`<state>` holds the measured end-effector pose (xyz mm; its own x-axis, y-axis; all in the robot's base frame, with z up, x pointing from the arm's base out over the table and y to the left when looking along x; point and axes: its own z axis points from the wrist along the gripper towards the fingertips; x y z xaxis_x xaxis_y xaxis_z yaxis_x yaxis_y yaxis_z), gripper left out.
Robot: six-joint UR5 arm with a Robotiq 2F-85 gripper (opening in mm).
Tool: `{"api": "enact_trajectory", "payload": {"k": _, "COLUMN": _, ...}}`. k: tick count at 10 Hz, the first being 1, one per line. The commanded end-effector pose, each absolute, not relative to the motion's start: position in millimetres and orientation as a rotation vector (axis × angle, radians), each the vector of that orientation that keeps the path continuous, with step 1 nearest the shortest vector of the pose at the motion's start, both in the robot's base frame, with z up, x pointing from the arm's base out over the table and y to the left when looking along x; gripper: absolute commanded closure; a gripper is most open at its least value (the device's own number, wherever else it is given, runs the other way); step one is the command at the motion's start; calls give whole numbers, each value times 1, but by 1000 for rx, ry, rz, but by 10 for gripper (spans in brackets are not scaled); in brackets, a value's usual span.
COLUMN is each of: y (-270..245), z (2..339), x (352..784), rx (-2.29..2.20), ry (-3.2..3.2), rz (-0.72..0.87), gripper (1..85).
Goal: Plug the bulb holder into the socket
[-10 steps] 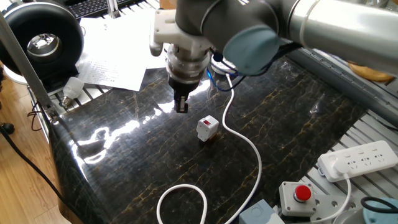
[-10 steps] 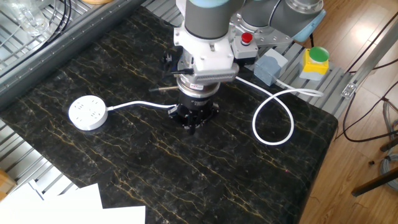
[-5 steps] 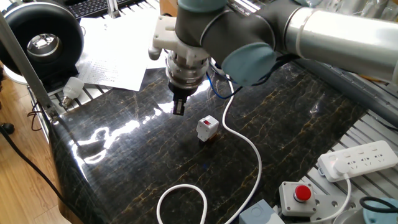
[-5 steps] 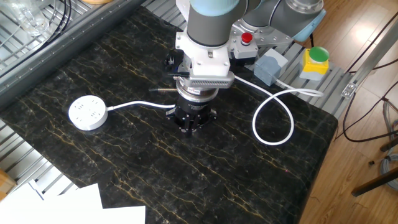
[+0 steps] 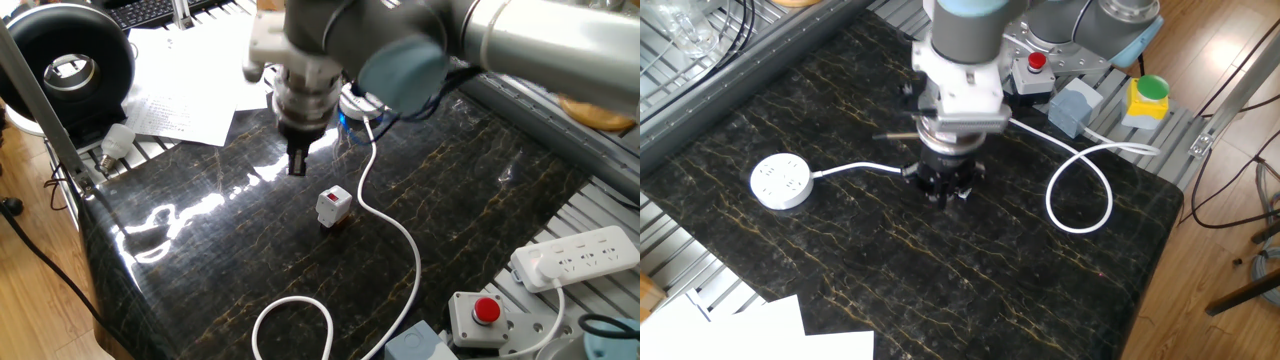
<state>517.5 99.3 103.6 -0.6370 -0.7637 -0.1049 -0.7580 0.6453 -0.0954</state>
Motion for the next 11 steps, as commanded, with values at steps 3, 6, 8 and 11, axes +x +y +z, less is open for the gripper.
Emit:
{"api": "enact_trajectory", "payload": {"k": 3, "y": 63, "z": 153, "x": 491, "rx": -1560, "ry": 2644, "rz": -22, "gripper": 847}}
{"api": "enact_trajectory", "payload": {"k": 6, "y": 44, "z": 159, "x": 482, "rx": -1678, "ry": 2594, "rz": -51, "gripper": 847}}
{"api": "enact_trajectory", "payload": {"k": 8, "y": 54, "z": 152, "x": 480, "rx": -1689, "ry": 2577, "rz": -38, "gripper": 847}}
{"api": "enact_trajectory", "payload": {"k": 11, "y": 60, "z": 148, "x": 475, "rx": -1737, "ry": 2572, "rz": -28, "gripper": 847}}
